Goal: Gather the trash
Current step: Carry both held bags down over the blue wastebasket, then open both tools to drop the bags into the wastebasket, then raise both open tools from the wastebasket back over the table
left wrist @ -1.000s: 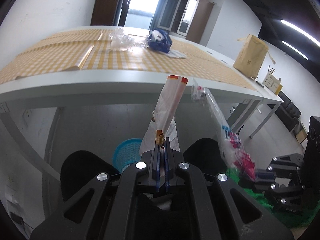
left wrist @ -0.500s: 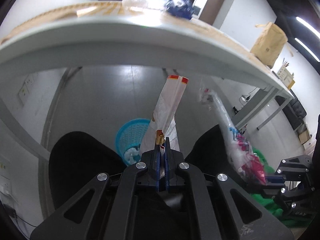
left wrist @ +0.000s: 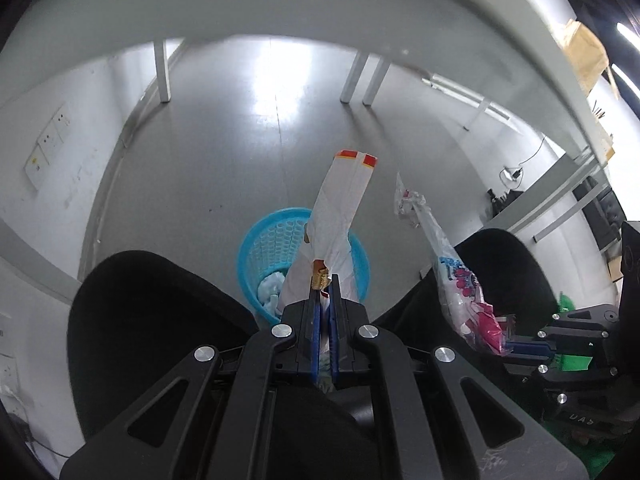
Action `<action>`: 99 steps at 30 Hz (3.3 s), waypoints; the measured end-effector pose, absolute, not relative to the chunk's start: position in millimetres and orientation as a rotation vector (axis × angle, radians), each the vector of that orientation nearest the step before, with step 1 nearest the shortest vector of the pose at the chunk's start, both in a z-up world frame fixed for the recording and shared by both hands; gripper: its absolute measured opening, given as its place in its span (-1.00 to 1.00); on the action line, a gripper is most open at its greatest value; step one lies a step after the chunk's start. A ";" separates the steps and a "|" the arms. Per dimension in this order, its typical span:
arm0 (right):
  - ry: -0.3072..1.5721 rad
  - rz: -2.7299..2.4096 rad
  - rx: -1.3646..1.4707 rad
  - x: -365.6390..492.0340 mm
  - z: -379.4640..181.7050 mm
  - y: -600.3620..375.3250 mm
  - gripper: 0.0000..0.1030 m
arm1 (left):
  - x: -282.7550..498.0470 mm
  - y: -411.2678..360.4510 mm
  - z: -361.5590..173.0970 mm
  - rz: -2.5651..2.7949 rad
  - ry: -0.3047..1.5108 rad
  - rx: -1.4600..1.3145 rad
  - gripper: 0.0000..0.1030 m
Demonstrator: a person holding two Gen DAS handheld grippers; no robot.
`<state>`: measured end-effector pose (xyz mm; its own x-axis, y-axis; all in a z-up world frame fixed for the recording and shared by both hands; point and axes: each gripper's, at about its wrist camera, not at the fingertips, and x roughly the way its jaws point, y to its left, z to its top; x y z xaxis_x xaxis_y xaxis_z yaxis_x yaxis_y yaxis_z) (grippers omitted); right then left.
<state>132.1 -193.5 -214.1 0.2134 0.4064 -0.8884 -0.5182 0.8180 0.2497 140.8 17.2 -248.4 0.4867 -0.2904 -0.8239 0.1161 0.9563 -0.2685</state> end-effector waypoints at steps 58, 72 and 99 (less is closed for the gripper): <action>1.776 0.465 -0.060 319.6 -440.1 -163.2 -0.84 | 308.8 20.1 -421.1 -0.041 1.490 -0.407 -0.95; 1.729 0.413 -0.060 317.8 -431.0 -165.2 -0.38 | 308.9 23.7 -414.1 -0.047 1.459 -0.439 -0.30; 1.435 0.345 -0.176 279.9 -338.2 -184.0 0.02 | 265.5 2.8 -356.9 -0.028 1.308 -0.184 0.04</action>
